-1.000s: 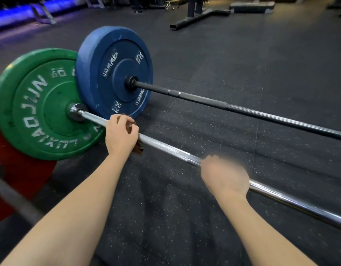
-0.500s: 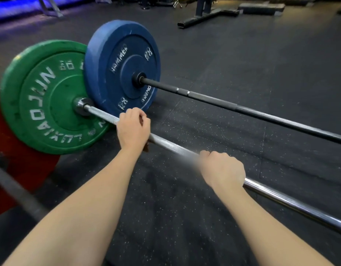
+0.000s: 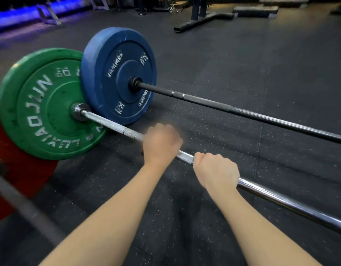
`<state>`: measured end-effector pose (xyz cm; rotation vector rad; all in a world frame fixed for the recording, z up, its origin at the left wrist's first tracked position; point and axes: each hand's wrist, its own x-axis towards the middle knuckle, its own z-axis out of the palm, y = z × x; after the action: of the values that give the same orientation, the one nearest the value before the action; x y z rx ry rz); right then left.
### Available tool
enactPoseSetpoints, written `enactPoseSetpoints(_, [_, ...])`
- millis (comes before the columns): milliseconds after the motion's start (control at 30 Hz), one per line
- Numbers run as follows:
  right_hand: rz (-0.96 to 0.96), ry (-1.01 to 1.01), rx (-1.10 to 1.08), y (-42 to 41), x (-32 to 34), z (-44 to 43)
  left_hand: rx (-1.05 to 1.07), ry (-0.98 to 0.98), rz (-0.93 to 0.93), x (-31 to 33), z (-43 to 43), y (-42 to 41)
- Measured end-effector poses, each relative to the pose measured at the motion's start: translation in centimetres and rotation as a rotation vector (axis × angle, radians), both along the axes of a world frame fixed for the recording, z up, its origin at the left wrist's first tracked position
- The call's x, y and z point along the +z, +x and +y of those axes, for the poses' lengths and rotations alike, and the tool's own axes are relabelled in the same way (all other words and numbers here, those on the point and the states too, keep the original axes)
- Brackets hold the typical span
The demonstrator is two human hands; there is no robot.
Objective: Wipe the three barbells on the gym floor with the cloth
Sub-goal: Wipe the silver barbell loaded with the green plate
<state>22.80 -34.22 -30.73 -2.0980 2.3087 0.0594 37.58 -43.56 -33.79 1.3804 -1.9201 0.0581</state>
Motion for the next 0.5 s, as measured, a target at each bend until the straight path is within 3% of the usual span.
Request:
enactPoseSetpoints(233, [0.069,0.025,0.068,-0.7,0.0,0.9,-0.197,-0.103,-0.186,-0.2,-0.6,4.1])
enactPoseSetpoints(500, [-0.019,0.154,-0.032,-0.4,0.2,0.1,0.028,-0.086,-0.189,0.6,-5.8,9.3])
